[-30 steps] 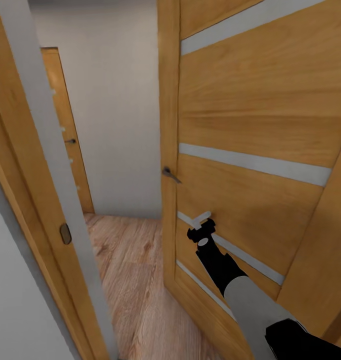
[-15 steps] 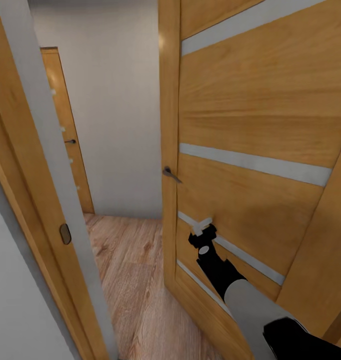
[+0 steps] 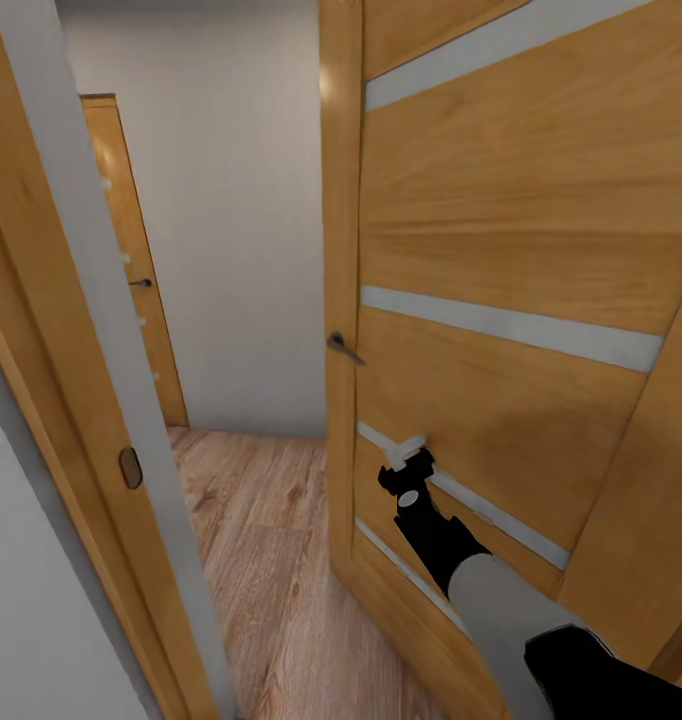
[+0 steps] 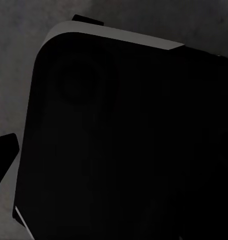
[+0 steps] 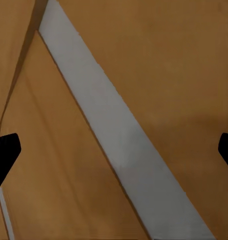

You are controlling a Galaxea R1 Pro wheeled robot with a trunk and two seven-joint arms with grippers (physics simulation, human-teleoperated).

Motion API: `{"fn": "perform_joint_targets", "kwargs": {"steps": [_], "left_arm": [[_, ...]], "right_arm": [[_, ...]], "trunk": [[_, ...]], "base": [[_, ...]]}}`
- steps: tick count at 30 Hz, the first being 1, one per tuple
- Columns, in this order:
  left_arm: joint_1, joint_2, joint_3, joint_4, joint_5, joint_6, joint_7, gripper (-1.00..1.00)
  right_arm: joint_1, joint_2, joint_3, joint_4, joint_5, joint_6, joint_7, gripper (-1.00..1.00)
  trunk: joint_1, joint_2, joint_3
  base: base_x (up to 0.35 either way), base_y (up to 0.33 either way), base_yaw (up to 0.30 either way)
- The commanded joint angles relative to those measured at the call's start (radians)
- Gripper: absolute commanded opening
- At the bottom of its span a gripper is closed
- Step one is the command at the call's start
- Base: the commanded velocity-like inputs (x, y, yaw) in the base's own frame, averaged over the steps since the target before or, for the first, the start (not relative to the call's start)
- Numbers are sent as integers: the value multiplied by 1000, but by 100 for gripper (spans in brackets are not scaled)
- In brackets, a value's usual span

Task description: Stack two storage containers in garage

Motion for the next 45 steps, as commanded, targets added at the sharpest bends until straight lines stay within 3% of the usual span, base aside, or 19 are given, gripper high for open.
{"fn": "perform_joint_targets", "kwargs": {"steps": [1, 12, 28, 45], "left_arm": [[0, -1, 4, 0, 3, -2, 1, 100], [0, -1, 4, 0, 3, -2, 1, 100], [0, -1, 3, 0, 3, -2, 1, 100], [0, 0, 5, -2, 3, -1, 1, 100]], "right_arm": [[-13, 0, 4, 1, 19, 8, -9, 100], [-64, 0, 5, 55, 18, -14, -9, 100], [-67, 0, 6, 62, 18, -30, -9, 100], [-67, 0, 6, 62, 18, -30, -9, 100]], "trunk": [[0, -1, -1], [0, -1, -1], [0, -1, -1], [0, -1, -1]], "base": [[0, 0, 0], [0, 0, 0], [0, -176, 0], [1, -20, 0]]}}
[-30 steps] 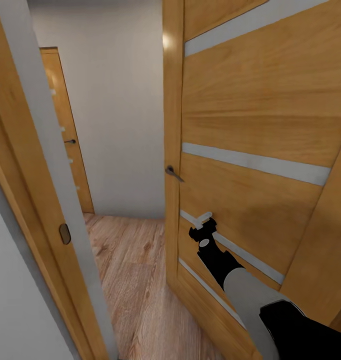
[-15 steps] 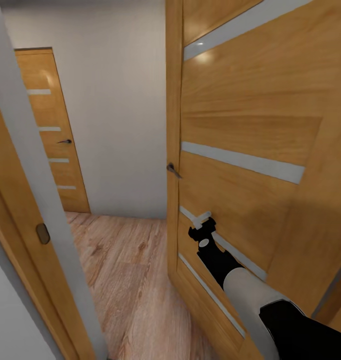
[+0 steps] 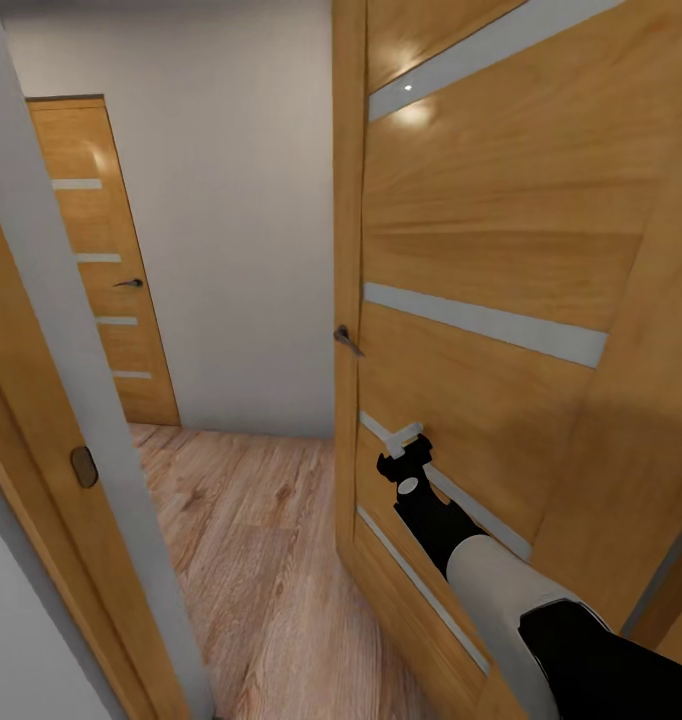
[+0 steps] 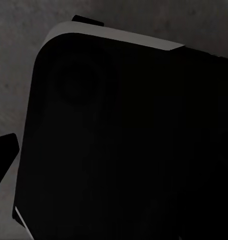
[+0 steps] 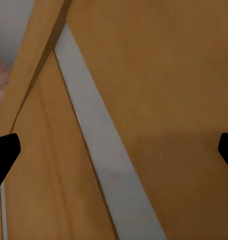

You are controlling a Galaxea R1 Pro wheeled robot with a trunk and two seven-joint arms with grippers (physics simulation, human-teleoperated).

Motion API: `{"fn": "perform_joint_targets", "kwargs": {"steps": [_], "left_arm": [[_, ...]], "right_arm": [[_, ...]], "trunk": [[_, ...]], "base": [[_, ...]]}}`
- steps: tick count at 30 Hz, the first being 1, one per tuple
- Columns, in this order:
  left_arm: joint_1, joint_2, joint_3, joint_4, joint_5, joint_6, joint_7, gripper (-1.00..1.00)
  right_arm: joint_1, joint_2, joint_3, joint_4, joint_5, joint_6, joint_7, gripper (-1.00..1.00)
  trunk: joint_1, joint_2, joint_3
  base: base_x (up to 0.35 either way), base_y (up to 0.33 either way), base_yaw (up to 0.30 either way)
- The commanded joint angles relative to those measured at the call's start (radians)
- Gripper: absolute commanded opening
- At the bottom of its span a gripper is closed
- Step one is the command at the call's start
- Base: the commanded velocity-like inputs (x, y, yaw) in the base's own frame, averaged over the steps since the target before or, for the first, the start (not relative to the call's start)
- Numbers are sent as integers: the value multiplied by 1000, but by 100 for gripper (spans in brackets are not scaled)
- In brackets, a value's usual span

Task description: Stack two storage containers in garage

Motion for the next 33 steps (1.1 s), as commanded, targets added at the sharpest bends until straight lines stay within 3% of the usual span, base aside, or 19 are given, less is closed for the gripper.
{"fn": "perform_joint_targets", "kwargs": {"steps": [1, 17, 20, 33], "left_arm": [[0, 0, 4, -1, 3, -2, 1, 100], [0, 0, 3, 0, 3, -1, 0, 100], [0, 0, 4, 0, 3, -1, 0, 100], [0, 0, 4, 0, 3, -2, 0, 100]], "right_arm": [[-1, 0, -5, 1, 8, 11, -10, 100], [-1, 0, -4, 1, 8, 3, -10, 100], [-2, -15, -5, 1, 8, -2, -10, 100], [-61, -32, -9, 29, 3, 6, -11, 100]], "trunk": [[0, 0, -1], [0, 0, -1], [0, 0, -1], [0, 0, -1]], "base": [[37, 0, 0], [158, 0, 0], [158, 0, 0], [122, 0, 0]]}}
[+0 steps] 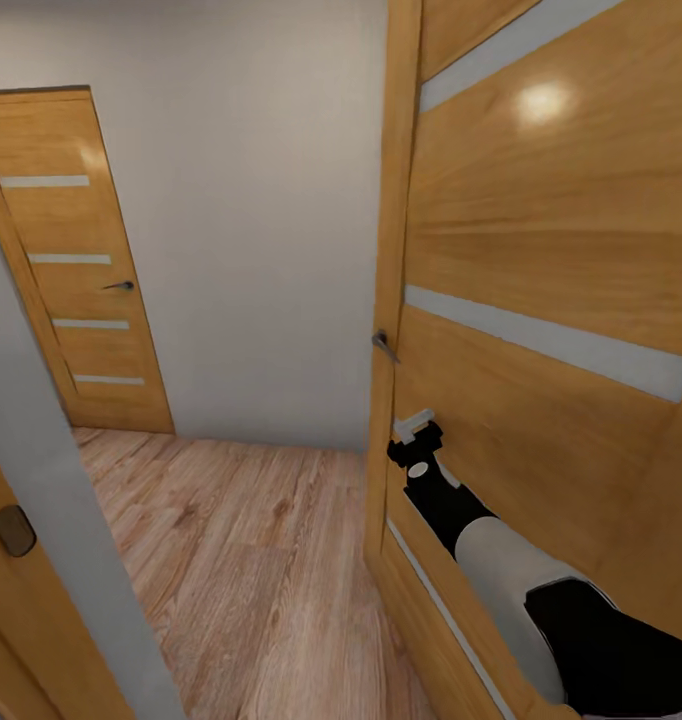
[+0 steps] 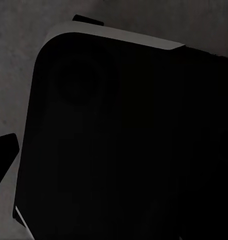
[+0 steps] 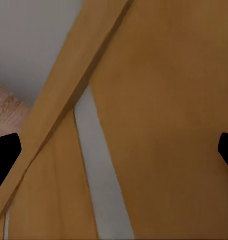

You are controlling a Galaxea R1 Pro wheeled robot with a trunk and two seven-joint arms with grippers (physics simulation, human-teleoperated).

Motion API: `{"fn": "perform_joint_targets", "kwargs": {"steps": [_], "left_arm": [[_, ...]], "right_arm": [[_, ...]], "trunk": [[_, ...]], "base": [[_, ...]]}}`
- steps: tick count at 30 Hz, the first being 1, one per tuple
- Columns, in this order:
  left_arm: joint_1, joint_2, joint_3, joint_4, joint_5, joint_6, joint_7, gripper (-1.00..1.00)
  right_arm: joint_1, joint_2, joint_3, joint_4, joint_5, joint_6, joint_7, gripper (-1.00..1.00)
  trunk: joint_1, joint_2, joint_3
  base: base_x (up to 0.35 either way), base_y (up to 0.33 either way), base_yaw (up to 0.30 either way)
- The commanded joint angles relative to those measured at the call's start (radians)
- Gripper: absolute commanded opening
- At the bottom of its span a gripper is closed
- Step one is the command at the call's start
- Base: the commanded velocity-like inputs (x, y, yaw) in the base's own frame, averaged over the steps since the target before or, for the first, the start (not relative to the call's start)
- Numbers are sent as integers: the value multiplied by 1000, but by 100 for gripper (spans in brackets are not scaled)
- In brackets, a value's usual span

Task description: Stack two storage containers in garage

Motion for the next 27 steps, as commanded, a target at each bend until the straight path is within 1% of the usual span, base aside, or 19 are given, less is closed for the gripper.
{"fn": "perform_joint_targets", "kwargs": {"steps": [1, 2, 6, 7, 10, 20, 27], "left_arm": [[0, 0, 4, -1, 3, -2, 1, 100], [0, 0, 3, -1, 3, -1, 1, 100], [0, 0, 3, -1, 3, -2, 1, 100], [0, 0, 4, -1, 4, -1, 1, 100], [0, 0, 3, -1, 3, -1, 1, 100], [0, 0, 2, -1, 5, -1, 1, 100], [0, 0, 3, -1, 5, -1, 1, 100]], "right_arm": [[-25, -5, 2, 34, 16, 8, -11, 100], [-60, -8, 2, 75, 15, 5, -11, 100], [-75, -9, 0, 90, 14, 4, -11, 100], [-90, -10, 0, 96, 13, 7, -11, 100], [-111, -10, 0, 100, 12, 12, -11, 100], [-119, 1, 0, 102, 11, -34, -9, 100], [-118, -11, 4, 103, 19, -71, -8, 100]], "trunk": [[0, 0, -1], [0, 0, -1], [0, 0, -1], [0, 0, -1], [0, 0, -1], [0, 0, -1], [0, 0, -1]], "base": [[104, 0, 0], [102, 0, 0], [101, 0, 0], [100, 0, 0], [100, 0, 0], [107, 0, 0], [146, 0, 0]]}}
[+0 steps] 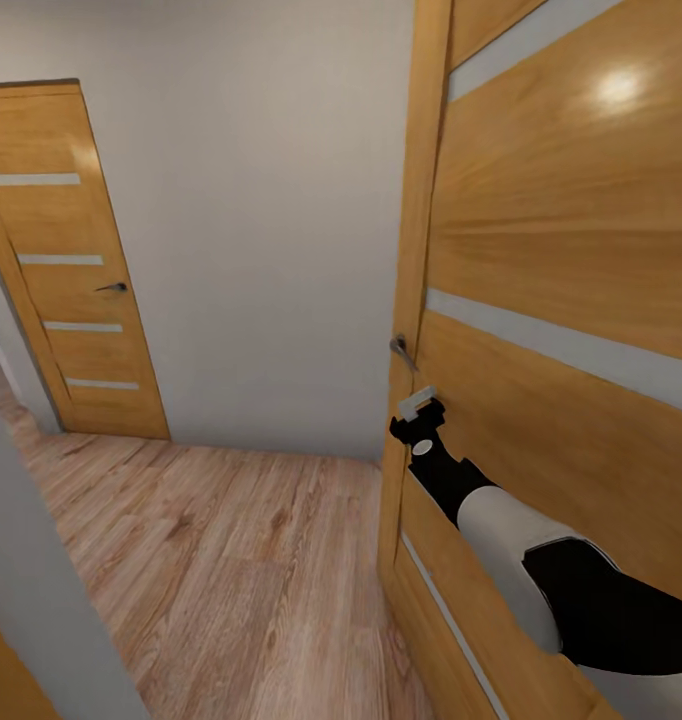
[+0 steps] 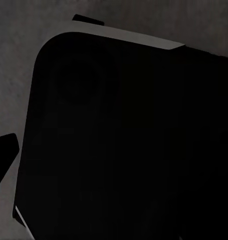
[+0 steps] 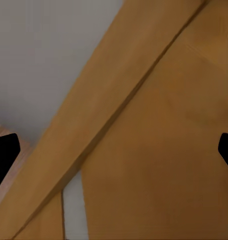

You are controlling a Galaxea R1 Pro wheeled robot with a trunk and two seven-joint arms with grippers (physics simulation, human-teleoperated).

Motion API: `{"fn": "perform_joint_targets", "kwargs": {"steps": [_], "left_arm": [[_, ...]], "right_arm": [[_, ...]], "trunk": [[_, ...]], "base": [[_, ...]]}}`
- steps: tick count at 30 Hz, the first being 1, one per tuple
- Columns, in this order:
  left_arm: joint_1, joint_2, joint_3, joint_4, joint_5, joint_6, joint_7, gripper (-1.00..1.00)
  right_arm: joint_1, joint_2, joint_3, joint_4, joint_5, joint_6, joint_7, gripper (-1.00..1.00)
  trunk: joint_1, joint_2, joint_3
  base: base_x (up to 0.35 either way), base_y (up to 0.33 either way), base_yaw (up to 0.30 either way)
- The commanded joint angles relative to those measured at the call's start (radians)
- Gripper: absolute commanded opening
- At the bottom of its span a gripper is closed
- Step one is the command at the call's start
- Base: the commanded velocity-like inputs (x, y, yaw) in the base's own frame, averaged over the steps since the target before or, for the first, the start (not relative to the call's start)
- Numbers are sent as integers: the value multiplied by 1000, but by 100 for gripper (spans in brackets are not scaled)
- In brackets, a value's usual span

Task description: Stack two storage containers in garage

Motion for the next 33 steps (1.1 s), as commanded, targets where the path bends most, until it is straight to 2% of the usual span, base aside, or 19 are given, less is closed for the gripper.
{"fn": "perform_joint_targets", "kwargs": {"steps": [1, 9, 19, 33], "left_arm": [[0, 0, 4, -1, 3, -2, 1, 100], [0, 0, 3, -1, 3, -2, 1, 100], [0, 0, 4, -2, 3, -3, 1, 100], [0, 0, 4, -2, 3, -3, 1, 100]], "right_arm": [[-1, -1, -3, 2, 9, -1, -8, 100], [-1, -4, -1, 27, 11, -9, -31, 100], [-1, -8, -2, 30, 8, -15, -40, 100], [-1, -8, -2, 62, 9, -19, -40, 100]], "trunk": [[0, 0, -1], [0, 0, -1], [0, 0, -1], [0, 0, -1]], "base": [[152, 0, 0], [136, 0, 0], [26, 0, 0], [164, 0, 0]]}}
